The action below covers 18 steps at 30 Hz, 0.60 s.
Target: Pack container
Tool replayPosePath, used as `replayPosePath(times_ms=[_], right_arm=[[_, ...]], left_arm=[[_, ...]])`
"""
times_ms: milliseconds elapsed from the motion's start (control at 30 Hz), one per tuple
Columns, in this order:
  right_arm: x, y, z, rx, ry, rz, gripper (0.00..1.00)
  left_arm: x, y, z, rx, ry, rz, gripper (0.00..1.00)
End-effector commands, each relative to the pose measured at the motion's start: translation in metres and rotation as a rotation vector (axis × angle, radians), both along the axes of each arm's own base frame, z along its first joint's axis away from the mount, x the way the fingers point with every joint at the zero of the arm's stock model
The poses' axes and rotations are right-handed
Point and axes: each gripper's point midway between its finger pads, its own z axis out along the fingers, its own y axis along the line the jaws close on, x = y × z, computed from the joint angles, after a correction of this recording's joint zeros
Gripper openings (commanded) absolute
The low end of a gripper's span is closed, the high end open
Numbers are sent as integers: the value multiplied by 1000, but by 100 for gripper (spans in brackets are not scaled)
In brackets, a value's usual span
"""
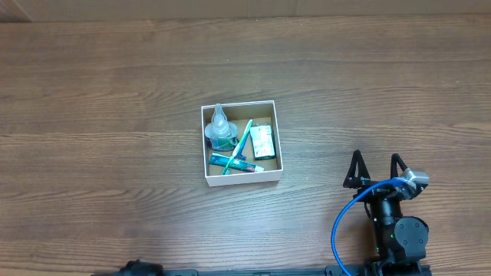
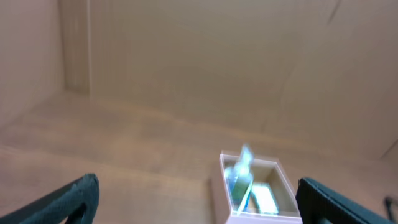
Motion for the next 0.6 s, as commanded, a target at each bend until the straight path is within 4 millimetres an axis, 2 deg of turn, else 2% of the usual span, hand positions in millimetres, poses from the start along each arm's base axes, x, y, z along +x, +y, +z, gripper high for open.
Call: replayPosePath(times_ms=[0, 167, 233, 400, 533, 567], right_arm=[[0, 1, -1, -6, -7, 7, 100], [0, 1, -1, -6, -7, 7, 100], [0, 1, -1, -6, -7, 7, 100], [0, 1, -1, -6, -7, 7, 100], [0, 1, -1, -6, -7, 7, 100], [0, 1, -1, -6, -7, 7, 100]], left_arm=[[-13, 3, -25, -5, 31, 51, 100], [-13, 2, -55, -20, 64, 71, 100], [1, 1, -58, -19, 74, 75, 100], [51, -11, -41, -35, -22, 33, 100], [117, -26, -40, -49, -131, -16, 100], [127, -29, -42, -51, -151, -27, 100]])
